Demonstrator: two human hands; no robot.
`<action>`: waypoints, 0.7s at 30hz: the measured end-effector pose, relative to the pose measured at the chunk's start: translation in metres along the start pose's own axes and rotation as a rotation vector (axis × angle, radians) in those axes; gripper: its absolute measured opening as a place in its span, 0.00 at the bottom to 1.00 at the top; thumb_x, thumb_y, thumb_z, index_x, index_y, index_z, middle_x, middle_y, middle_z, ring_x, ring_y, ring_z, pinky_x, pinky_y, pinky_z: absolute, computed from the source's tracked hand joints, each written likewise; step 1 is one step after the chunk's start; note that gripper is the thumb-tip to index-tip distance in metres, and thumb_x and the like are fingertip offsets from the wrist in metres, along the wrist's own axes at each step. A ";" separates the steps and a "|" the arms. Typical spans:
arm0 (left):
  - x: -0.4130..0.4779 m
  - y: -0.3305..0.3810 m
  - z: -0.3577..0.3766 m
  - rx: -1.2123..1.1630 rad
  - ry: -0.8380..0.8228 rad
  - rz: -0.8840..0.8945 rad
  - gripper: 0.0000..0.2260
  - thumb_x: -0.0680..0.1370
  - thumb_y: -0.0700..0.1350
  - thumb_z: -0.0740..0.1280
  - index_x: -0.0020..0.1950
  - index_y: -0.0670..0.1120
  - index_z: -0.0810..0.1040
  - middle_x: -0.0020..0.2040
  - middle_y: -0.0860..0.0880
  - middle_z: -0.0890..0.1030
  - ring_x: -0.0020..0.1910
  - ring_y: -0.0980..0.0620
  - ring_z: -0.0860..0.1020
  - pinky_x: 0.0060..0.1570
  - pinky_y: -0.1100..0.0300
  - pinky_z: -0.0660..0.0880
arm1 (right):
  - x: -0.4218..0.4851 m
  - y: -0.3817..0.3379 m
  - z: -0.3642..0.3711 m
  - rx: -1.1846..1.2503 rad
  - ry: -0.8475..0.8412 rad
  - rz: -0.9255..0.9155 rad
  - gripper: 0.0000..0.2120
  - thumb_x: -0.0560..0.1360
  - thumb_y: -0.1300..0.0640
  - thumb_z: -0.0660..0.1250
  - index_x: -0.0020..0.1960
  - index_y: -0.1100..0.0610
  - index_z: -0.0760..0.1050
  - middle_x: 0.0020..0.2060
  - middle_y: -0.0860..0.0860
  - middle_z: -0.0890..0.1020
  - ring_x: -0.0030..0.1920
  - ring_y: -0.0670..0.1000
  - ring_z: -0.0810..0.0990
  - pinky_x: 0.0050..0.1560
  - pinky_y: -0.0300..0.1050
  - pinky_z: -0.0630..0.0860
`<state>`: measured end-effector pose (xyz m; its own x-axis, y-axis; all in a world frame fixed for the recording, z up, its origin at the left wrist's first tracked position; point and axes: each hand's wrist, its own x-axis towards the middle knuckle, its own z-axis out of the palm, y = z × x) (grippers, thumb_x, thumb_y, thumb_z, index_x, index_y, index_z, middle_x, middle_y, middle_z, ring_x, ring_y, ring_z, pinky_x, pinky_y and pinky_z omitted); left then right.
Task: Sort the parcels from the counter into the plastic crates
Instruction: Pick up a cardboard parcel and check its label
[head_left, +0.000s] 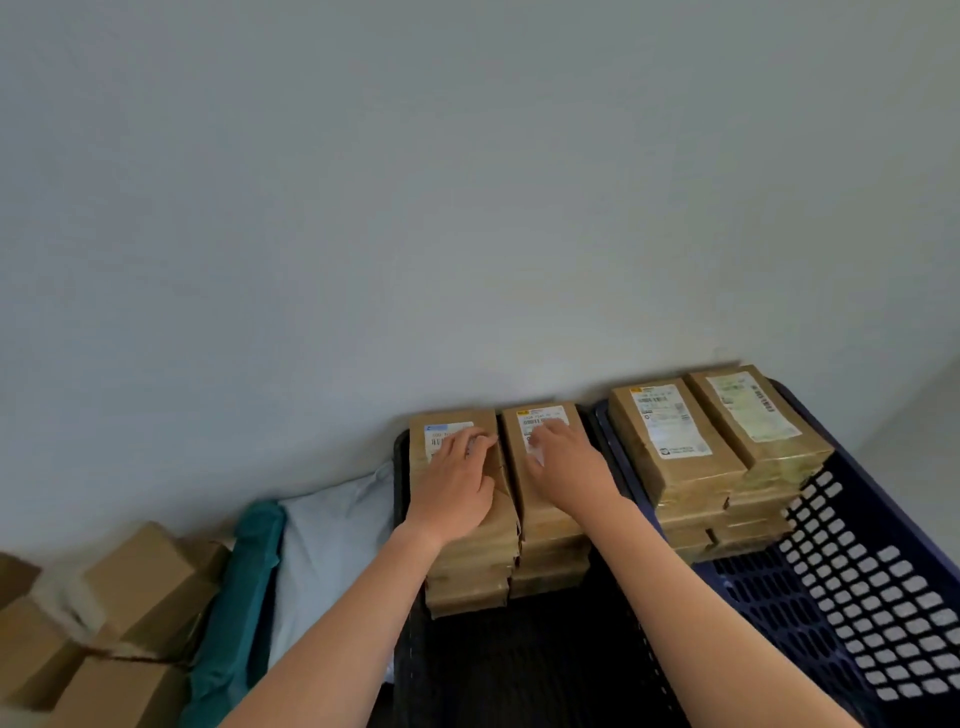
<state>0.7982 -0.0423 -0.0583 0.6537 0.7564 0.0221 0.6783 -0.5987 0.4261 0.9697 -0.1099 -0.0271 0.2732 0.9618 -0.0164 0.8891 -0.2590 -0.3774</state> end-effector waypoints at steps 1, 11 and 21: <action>0.001 0.000 -0.001 0.002 -0.004 -0.001 0.24 0.84 0.43 0.60 0.81 0.48 0.65 0.80 0.51 0.62 0.81 0.50 0.58 0.77 0.54 0.63 | 0.006 -0.001 -0.002 -0.055 -0.030 0.005 0.15 0.85 0.54 0.60 0.68 0.55 0.76 0.69 0.52 0.75 0.66 0.52 0.75 0.61 0.47 0.75; 0.010 -0.010 0.010 0.049 -0.003 -0.014 0.24 0.83 0.41 0.61 0.80 0.48 0.64 0.80 0.50 0.62 0.80 0.49 0.58 0.78 0.51 0.65 | 0.012 0.013 0.010 -0.193 -0.037 -0.041 0.16 0.82 0.56 0.66 0.69 0.52 0.71 0.69 0.51 0.71 0.59 0.52 0.77 0.43 0.42 0.72; 0.008 0.018 -0.017 -0.033 -0.137 -0.082 0.22 0.83 0.41 0.62 0.77 0.46 0.66 0.76 0.51 0.65 0.78 0.49 0.62 0.73 0.53 0.67 | 0.006 0.013 -0.019 0.259 -0.064 0.075 0.16 0.85 0.57 0.60 0.72 0.55 0.73 0.70 0.52 0.77 0.64 0.54 0.79 0.57 0.44 0.75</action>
<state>0.8100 -0.0427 -0.0355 0.6382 0.7576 -0.1366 0.7210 -0.5261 0.4509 0.9895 -0.1086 -0.0146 0.3036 0.9466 -0.1086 0.7412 -0.3062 -0.5974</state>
